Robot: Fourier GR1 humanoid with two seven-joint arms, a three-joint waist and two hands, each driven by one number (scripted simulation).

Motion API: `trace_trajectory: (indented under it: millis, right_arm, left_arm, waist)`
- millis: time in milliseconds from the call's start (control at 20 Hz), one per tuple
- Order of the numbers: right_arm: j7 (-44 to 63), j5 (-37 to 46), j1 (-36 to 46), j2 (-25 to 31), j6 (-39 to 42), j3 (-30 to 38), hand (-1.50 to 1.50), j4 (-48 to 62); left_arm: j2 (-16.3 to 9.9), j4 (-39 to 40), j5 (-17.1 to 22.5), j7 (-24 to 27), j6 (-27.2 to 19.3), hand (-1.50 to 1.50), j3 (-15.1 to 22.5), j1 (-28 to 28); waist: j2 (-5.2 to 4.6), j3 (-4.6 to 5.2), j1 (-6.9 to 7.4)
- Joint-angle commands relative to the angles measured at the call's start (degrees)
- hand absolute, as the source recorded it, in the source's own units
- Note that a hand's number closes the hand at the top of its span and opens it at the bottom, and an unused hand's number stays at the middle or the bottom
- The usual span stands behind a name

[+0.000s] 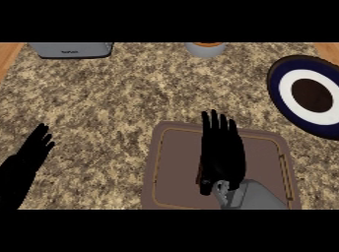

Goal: Pick the sweet potato from the tray and place it in the plate

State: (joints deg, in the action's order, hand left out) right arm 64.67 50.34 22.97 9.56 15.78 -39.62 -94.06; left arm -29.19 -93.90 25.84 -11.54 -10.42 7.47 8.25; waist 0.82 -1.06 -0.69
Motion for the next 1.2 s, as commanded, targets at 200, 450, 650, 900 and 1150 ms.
trace_trajectory:
  millis: [200,450,650,900,1150]
  right_arm:
    - [7.9,5.0,-1.7,-7.4,1.6,-0.2,-1.5,4.8]
    - [9.5,10.8,-1.4,-9.4,3.3,-0.4,-1.5,10.3]
    - [7.8,13.2,-3.9,-9.4,3.1,-0.3,-1.5,9.6]
    - [5.2,14.4,-4.5,-9.5,3.0,3.3,-1.5,13.1]
    - [2.1,14.9,-6.8,-9.5,2.1,4.6,-1.5,15.4]
  left_arm:
    - [9.0,3.0,-5.2,-0.7,-2.8,0.0,7.9,-2.9]
    - [8.9,2.2,-6.2,-1.2,-1.6,0.0,6.4,-2.0]
    - [10.0,4.0,-7.4,-2.7,-1.3,0.0,6.3,-4.3]
    - [11.9,5.7,-9.0,-2.8,-1.7,0.0,5.6,-5.9]
    - [13.6,8.3,-9.2,-0.9,0.1,0.0,5.2,-5.7]
  waist:
    - [-0.97,1.15,-0.83]
    - [-0.98,1.19,-0.56]
    - [-0.99,1.17,-1.55]
    - [-1.03,1.11,-0.59]
    - [-1.12,1.14,-0.3]
